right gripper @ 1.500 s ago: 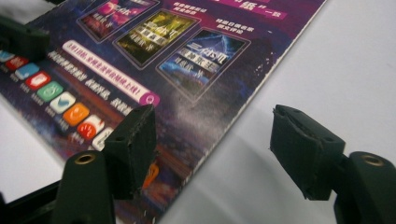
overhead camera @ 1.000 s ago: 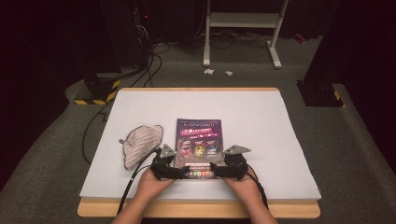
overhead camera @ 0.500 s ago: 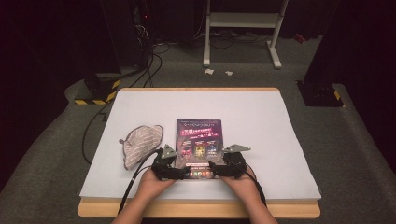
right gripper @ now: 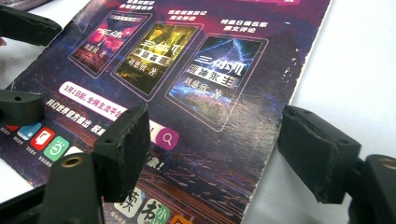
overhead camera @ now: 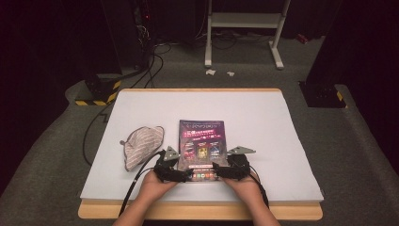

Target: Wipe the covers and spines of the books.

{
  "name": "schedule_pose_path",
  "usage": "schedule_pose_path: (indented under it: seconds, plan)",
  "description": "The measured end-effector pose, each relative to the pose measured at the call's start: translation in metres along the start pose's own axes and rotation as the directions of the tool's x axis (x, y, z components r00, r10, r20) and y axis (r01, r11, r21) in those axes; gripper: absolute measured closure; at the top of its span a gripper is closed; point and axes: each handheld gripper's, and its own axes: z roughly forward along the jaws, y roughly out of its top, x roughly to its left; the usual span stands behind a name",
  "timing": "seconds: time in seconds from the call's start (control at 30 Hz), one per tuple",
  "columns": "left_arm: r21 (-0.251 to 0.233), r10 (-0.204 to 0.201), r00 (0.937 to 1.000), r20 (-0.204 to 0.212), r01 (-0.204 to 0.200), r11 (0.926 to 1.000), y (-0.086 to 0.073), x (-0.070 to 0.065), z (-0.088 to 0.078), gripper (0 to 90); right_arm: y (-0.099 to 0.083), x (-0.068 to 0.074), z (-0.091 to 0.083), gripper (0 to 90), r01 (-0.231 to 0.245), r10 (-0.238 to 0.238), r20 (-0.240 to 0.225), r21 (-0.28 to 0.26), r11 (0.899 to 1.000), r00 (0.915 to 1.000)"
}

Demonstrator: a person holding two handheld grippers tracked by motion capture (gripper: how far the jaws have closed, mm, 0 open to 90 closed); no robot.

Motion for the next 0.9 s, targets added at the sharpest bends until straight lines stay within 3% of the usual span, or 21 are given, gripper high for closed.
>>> schedule_pose_path:
  seconds: [0.4,0.7,0.9]
  plan:
    - [-0.001,-0.002,1.0000,-0.001,0.002,1.0000,0.000,0.000,0.000,16.3,-0.001,-0.002,-0.003,28.9,-0.018,0.018,-0.011,-0.026,1.000,0.9998]
    - [-0.004,-0.006,1.0000,-0.005,0.006,1.0000,-0.001,0.000,0.000,16.7,0.003,0.002,-0.015,30.6,-0.017,0.014,-0.029,-0.115,0.993,0.9995]
    - [-0.005,-0.008,0.9999,-0.006,0.008,1.0000,-0.001,0.001,-0.001,17.1,0.004,0.008,-0.018,30.7,0.003,-0.005,-0.016,-0.136,0.991,0.9999]
